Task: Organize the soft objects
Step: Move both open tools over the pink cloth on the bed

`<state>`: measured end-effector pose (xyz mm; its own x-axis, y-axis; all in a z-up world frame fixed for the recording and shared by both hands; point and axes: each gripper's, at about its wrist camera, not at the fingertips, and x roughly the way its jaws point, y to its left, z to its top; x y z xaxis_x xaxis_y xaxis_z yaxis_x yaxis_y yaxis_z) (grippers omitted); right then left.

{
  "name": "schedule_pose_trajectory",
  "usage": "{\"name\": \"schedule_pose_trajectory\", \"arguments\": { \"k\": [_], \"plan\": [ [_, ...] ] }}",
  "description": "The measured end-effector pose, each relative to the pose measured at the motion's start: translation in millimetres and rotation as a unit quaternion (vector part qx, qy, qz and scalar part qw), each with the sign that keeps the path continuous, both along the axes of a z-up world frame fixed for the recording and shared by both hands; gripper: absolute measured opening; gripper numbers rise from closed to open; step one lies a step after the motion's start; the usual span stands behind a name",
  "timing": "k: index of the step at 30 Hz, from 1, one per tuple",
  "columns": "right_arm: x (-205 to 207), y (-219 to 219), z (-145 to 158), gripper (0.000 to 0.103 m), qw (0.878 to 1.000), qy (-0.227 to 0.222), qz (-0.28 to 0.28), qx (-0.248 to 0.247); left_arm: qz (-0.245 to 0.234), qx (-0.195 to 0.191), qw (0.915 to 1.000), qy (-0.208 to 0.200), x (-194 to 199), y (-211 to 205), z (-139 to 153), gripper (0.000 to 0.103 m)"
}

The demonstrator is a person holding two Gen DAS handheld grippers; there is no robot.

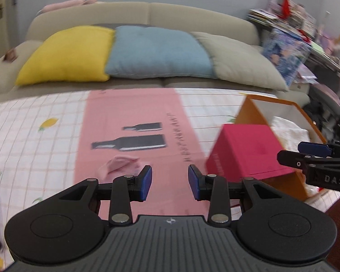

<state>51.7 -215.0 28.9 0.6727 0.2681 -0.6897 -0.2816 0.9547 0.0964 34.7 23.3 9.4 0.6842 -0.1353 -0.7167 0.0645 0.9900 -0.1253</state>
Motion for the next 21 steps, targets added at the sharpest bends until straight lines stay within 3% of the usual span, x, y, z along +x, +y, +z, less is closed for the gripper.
{"name": "schedule_pose_trajectory", "arguments": {
  "k": [9,11,14,21],
  "plan": [
    [14,96,-15,0.05,0.993,0.008,0.114,-0.01,0.073,-0.018,0.9971,0.013,2,51,-18,0.042],
    [23,111,-23,0.047,0.993,0.027,0.115,-0.003,0.097,-0.038,0.9943,0.021,6,64,-24,0.043],
    [39,124,-39,0.046,0.992,0.068,0.101,0.027,0.133,-0.07,0.9883,0.026,12,80,-38,0.058],
    [70,156,-82,0.039,0.99,0.109,0.089,0.02,0.142,-0.063,0.9864,0.053,39,92,-66,0.058]
  ]
}}
